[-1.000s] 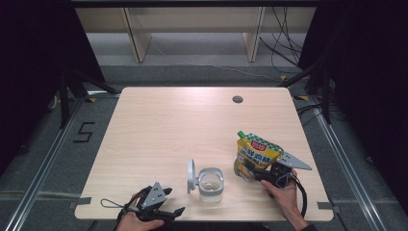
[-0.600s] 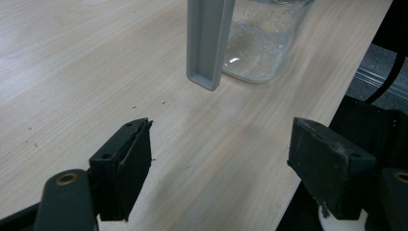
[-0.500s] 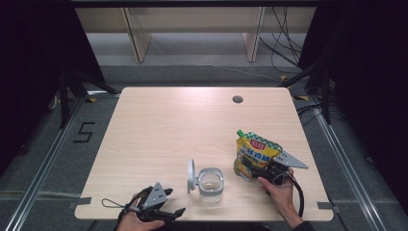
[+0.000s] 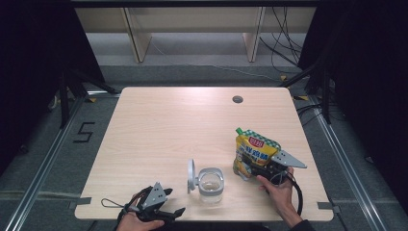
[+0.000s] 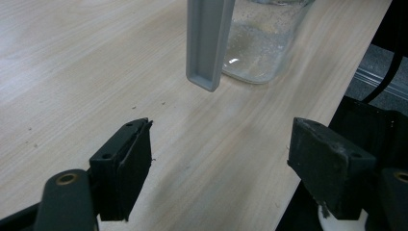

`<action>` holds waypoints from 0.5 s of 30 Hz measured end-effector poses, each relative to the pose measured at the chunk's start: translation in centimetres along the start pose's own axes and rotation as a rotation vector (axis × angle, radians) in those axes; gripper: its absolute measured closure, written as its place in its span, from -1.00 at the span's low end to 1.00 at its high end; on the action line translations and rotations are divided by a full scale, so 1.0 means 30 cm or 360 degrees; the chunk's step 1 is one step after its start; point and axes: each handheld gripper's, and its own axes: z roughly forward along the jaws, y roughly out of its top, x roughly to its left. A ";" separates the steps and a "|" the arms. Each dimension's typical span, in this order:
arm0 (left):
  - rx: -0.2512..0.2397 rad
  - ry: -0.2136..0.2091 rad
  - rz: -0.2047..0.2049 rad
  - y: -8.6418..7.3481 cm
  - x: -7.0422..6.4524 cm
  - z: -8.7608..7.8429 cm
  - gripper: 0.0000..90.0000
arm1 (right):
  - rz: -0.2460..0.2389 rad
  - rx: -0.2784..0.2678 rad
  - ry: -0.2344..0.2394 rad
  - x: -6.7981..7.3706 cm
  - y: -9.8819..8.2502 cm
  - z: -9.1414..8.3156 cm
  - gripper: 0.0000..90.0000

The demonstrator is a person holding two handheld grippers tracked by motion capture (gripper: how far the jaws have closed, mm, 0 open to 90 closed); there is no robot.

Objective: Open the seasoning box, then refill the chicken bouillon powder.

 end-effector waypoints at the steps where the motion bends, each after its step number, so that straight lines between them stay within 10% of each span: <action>1: -0.0015 0.0008 0.0016 0.002 0.002 0.000 -0.50 | 0.0031 0.0032 -0.0005 0.011 0.004 -0.003 -0.01; 15: -0.0017 0.0011 0.0015 0.005 0.009 -0.011 -0.50 | -0.0127 0.0081 -0.0023 0.030 0.064 -0.073 0.06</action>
